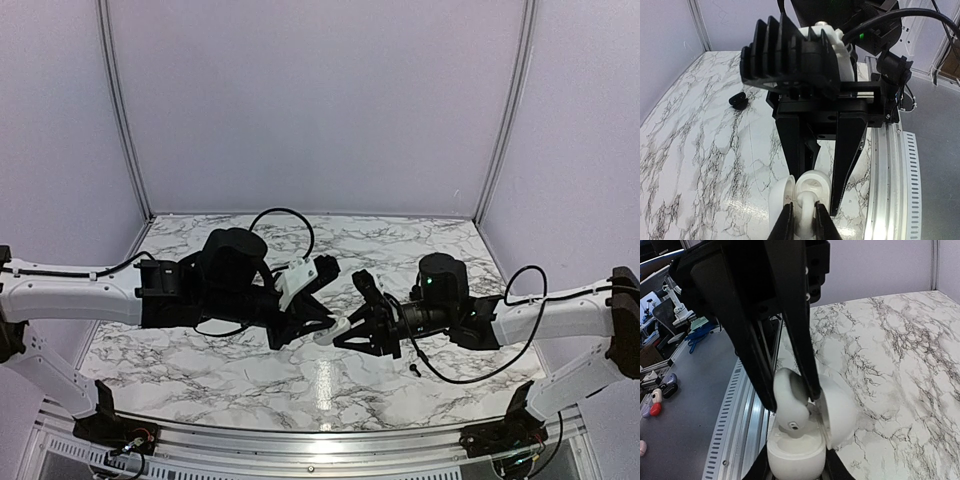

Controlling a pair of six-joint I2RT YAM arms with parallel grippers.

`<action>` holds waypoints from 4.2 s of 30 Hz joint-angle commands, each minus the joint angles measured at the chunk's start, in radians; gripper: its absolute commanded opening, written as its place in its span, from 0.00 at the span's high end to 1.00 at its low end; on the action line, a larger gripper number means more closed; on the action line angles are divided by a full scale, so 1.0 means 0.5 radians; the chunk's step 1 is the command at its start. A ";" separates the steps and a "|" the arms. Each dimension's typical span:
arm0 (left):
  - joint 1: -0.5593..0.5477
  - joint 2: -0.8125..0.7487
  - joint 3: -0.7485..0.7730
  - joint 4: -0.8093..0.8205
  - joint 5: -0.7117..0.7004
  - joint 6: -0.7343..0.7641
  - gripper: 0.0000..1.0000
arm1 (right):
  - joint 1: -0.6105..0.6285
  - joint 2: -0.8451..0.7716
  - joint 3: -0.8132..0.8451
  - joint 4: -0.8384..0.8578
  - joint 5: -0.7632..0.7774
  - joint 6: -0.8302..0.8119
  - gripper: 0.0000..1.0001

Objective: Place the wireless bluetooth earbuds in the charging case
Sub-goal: Insert the right earbud into the right side groove of the charging case, then close the charging case with the earbuds inside.

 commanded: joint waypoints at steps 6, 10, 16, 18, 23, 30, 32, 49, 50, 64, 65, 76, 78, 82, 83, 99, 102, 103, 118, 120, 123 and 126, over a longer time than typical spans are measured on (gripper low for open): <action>-0.014 0.076 0.087 -0.099 -0.038 -0.005 0.91 | 0.020 0.006 0.090 0.104 0.011 -0.019 1.00; -0.020 0.087 0.101 -0.098 -0.029 -0.006 0.91 | 0.023 0.018 0.085 0.124 -0.004 -0.012 1.00; -0.023 0.091 0.098 -0.097 0.059 -0.001 0.90 | 0.030 0.012 0.071 0.171 -0.048 -0.006 1.00; -0.023 0.094 0.097 -0.088 0.091 -0.006 0.88 | 0.029 0.003 0.064 0.202 -0.073 -0.003 1.00; -0.023 0.094 0.093 -0.077 0.112 -0.014 0.84 | 0.032 -0.031 0.044 0.271 -0.142 0.008 1.00; -0.023 0.064 0.091 -0.076 0.049 -0.025 0.71 | 0.031 -0.055 0.021 0.279 -0.153 0.012 1.00; -0.023 0.052 0.088 -0.077 0.023 -0.021 0.70 | 0.031 -0.062 0.012 0.279 -0.153 0.015 1.00; -0.023 -0.138 0.076 -0.126 -0.196 0.072 0.58 | 0.030 -0.066 -0.006 0.183 -0.119 -0.001 1.00; -0.023 -0.142 0.083 -0.150 -0.189 0.089 0.58 | 0.032 -0.065 -0.003 0.166 -0.110 -0.004 1.00; -0.023 -0.146 0.141 -0.479 -0.131 0.268 0.80 | 0.031 0.049 0.117 -0.128 0.069 -0.016 1.00; -0.025 -0.148 0.143 -0.473 -0.118 0.267 0.80 | 0.030 0.059 0.123 -0.132 0.075 -0.012 1.00; -0.054 -0.054 0.125 -0.309 -0.006 0.272 0.81 | 0.033 0.133 0.158 -0.111 0.052 0.044 1.00; -0.054 -0.022 0.137 -0.289 -0.041 0.266 0.81 | 0.033 0.130 0.154 -0.091 0.025 0.048 1.00; -0.047 0.021 0.138 -0.261 -0.152 0.253 0.81 | 0.036 0.094 0.128 -0.057 -0.018 0.052 1.00; -0.040 0.014 0.133 -0.248 -0.153 0.241 0.81 | 0.039 0.087 0.124 -0.053 -0.020 0.050 1.00; 0.139 -0.132 -0.090 -0.072 0.038 0.104 0.80 | 0.039 0.035 0.106 -0.056 -0.077 0.012 1.00; 0.139 -0.101 -0.090 -0.072 0.144 0.104 0.80 | 0.039 0.035 0.109 -0.052 -0.084 0.016 1.00; 0.137 -0.092 -0.093 -0.072 0.174 0.102 0.80 | 0.039 0.035 0.111 -0.052 -0.083 0.017 1.00; 0.040 0.002 -0.109 -0.080 0.325 0.104 0.85 | 0.039 0.020 0.112 -0.006 -0.053 0.040 1.00; 0.037 0.018 -0.109 -0.088 0.311 0.107 0.86 | 0.039 0.017 0.112 0.007 -0.055 0.044 1.00; 0.035 0.007 -0.109 -0.096 0.281 0.113 0.85 | 0.039 0.018 0.106 0.024 -0.052 0.059 1.00; 0.047 -0.072 -0.117 -0.081 0.133 0.103 0.68 | 0.039 0.034 0.087 0.037 -0.009 0.087 1.00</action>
